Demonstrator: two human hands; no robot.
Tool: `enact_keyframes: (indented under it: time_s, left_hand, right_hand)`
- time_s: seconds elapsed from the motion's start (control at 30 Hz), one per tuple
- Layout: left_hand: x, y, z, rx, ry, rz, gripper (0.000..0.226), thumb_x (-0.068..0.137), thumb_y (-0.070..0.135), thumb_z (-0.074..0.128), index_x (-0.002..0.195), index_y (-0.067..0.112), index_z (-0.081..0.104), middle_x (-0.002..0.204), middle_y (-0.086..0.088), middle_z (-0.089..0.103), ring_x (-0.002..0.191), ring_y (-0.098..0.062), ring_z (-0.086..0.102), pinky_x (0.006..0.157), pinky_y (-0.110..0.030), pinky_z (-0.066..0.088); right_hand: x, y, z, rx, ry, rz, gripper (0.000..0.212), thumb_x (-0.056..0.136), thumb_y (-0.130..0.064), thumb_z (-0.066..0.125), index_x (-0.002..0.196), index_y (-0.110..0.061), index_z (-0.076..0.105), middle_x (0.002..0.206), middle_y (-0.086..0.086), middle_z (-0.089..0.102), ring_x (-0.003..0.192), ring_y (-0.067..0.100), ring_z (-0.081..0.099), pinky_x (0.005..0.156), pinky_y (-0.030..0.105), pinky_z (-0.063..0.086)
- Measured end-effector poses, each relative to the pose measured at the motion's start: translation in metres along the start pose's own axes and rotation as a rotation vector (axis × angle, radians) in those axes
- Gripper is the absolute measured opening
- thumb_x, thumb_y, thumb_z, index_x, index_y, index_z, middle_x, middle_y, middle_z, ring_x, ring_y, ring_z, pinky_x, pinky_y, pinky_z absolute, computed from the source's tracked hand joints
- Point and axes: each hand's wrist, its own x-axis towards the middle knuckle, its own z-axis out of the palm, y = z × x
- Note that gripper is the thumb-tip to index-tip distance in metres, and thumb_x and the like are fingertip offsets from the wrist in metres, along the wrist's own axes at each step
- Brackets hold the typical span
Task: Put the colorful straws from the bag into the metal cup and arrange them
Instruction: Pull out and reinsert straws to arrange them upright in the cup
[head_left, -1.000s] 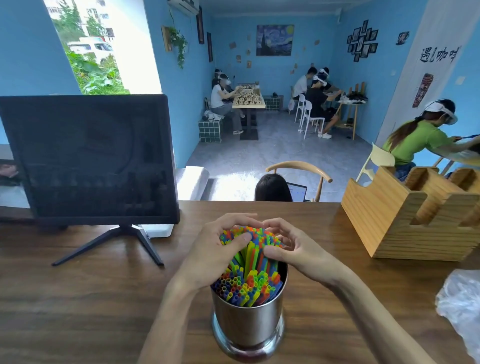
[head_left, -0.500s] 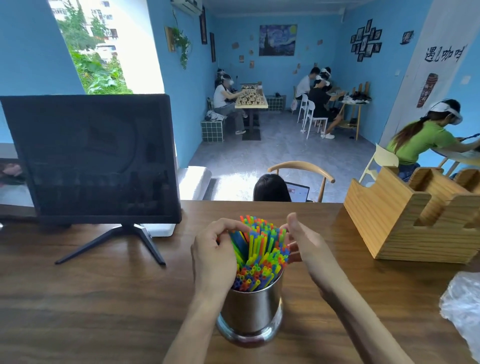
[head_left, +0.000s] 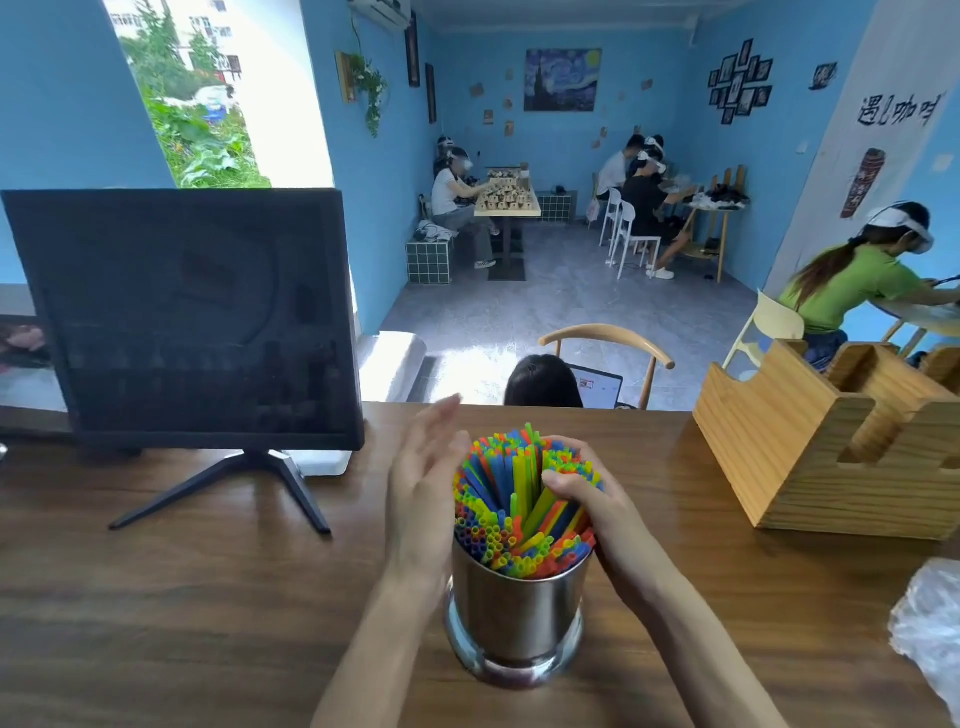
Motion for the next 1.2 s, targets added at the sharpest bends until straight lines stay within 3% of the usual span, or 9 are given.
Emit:
enact_keyframes:
  time_s: [0.1,0.2,0.37,0.43,0.57,0.77,0.97,1.07,1.2]
  left_hand:
    - [0.013,-0.011,0.003,0.066,-0.163,-0.046,0.038,0.095,0.035,0.062,0.132,0.044,0.064,0.134,0.023,0.064,0.126,0.005,0.057,0.101,-0.021,0.046]
    - [0.015,-0.023,0.005,0.067,-0.143,-0.057,0.033,0.105,0.022,0.053,0.127,0.043,0.066,0.128,0.022,0.068,0.119,-0.005,0.065,0.100,-0.034,0.054]
    - [0.029,-0.014,-0.002,-0.050,-0.137,-0.253,0.025,0.103,0.038,0.056,0.124,0.032,0.069,0.119,0.012,0.075,0.108,-0.012,0.072,0.088,-0.031,0.059]
    - [0.040,-0.008,-0.002,0.083,-0.133,-0.296,0.027,0.101,0.044,0.058,0.119,0.031,0.073,0.111,0.013,0.077,0.100,-0.011,0.074,0.084,-0.031,0.061]
    - [0.060,-0.001,-0.004,0.426,-0.200,-0.216,0.026,0.094,0.051,0.066,0.102,0.031,0.080,0.089,0.017,0.078,0.077,0.000,0.074,0.058,-0.013,0.053]
    - [0.075,0.000,-0.012,0.537,-0.336,-0.249,0.027,0.092,0.058,0.065,0.088,0.036,0.081,0.083,0.016,0.078,0.079,-0.006,0.075,0.070,-0.023,0.055]
    - [0.078,0.003,-0.026,0.612,-0.395,-0.323,0.034,0.093,0.058,0.063,0.083,0.031,0.081,0.080,0.013,0.078,0.074,0.002,0.073,0.058,-0.016,0.054]
    - [0.077,0.000,-0.027,0.640,-0.405,-0.251,0.030,0.085,0.062,0.070,0.092,0.035,0.081,0.085,0.016,0.078,0.080,-0.003,0.075,0.068,-0.022,0.055]
    - [0.080,-0.002,-0.024,0.629,-0.345,-0.212,0.020,0.082,0.055,0.078,0.087,0.036,0.082,0.085,0.018,0.078,0.085,-0.005,0.074,0.076,-0.029,0.059]
  right_hand:
    - [0.003,0.002,0.006,0.063,-0.004,-0.033,0.047,0.080,-0.036,0.071,0.125,-0.024,0.066,0.120,0.012,0.073,0.110,0.031,0.072,0.084,0.034,0.060]
    - [0.008,0.004,0.007,0.073,0.010,-0.061,0.039,0.084,-0.030,0.067,0.122,-0.020,0.068,0.117,0.016,0.073,0.108,0.035,0.072,0.082,0.035,0.061]
    - [0.005,0.004,0.009,0.115,0.012,-0.054,0.045,0.078,-0.038,0.071,0.119,-0.021,0.070,0.116,0.017,0.074,0.106,0.034,0.073,0.079,0.033,0.060]
    - [0.005,0.005,0.009,0.118,0.012,-0.053,0.039,0.082,-0.034,0.070,0.119,-0.022,0.071,0.116,0.017,0.074,0.107,0.034,0.073,0.080,0.033,0.061]
    - [0.005,0.004,0.011,0.134,0.018,-0.036,0.036,0.083,-0.030,0.069,0.118,-0.022,0.071,0.116,0.017,0.074,0.107,0.036,0.072,0.081,0.035,0.061]
    - [0.003,0.003,0.012,0.158,0.007,-0.032,0.046,0.078,-0.040,0.072,0.121,-0.022,0.070,0.117,0.017,0.074,0.107,0.035,0.072,0.080,0.035,0.061]
    - [0.004,0.004,0.011,0.175,0.002,-0.022,0.046,0.078,-0.039,0.073,0.120,-0.022,0.070,0.119,0.019,0.073,0.109,0.038,0.072,0.085,0.040,0.061]
    - [0.004,0.003,0.012,0.169,0.009,-0.025,0.046,0.077,-0.039,0.073,0.119,-0.023,0.070,0.117,0.018,0.074,0.107,0.036,0.073,0.081,0.037,0.061]
    - [0.003,0.002,0.012,0.166,0.015,-0.023,0.046,0.076,-0.040,0.073,0.118,-0.021,0.071,0.116,0.018,0.074,0.106,0.035,0.073,0.079,0.035,0.061]
